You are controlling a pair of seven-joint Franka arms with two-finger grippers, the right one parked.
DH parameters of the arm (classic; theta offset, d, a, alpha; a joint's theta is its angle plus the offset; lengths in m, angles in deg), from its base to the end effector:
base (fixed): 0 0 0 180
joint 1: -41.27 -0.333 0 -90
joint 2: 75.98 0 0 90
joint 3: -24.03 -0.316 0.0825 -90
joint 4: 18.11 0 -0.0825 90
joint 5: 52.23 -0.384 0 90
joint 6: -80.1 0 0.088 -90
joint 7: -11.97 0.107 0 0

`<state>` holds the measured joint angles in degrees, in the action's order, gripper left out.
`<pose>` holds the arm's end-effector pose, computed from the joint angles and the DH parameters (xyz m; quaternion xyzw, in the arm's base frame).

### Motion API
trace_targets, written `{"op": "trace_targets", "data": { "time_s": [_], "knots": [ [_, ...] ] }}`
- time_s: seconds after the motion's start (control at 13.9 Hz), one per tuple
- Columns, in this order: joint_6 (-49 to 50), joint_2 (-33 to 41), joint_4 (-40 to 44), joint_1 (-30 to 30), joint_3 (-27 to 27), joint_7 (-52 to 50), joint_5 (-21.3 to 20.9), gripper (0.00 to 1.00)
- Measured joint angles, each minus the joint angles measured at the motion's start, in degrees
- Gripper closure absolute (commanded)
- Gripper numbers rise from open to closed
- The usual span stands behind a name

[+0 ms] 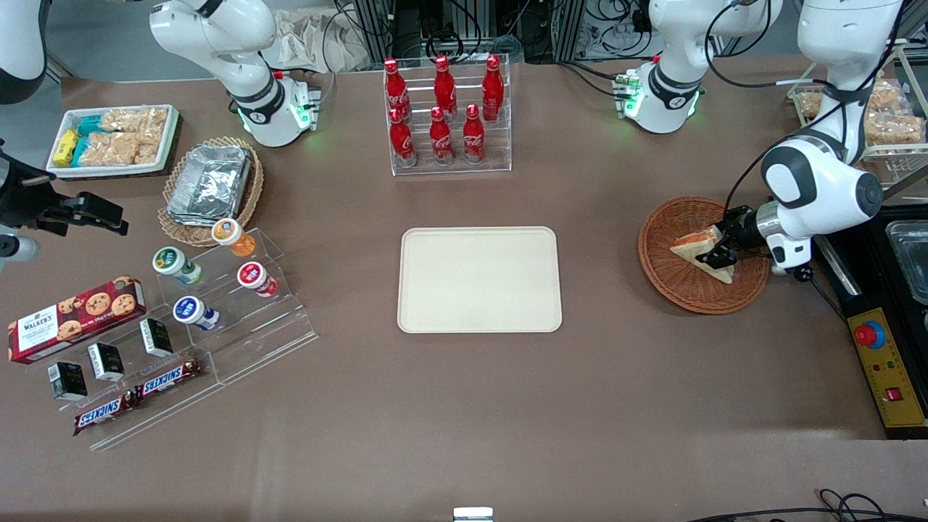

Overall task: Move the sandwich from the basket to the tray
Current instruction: 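Lower the left gripper and close it on the sandwich's edge, then lift the sandwich up out of the basket with the left gripper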

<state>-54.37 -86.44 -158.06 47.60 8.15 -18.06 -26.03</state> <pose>0.4513 0.0734 0.2122 0.8503 0.4976 -0.1458 0.0900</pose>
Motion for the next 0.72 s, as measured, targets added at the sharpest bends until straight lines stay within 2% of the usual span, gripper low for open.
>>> {"op": "trace_targets", "data": {
  "time_s": [0.07, 0.5, 0.72],
  "knots": [
    [0.0, 0.0, 0.2, 0.0, 0.0, 0.3, 0.0, 0.76],
    [2.1, 0.8, 2.6, 0.3, 0.1, 4.5, -0.3, 0.75],
    [6.9, 3.7, 3.8, 0.3, 0.0, 5.8, -4.3, 0.75]
  ]
}}
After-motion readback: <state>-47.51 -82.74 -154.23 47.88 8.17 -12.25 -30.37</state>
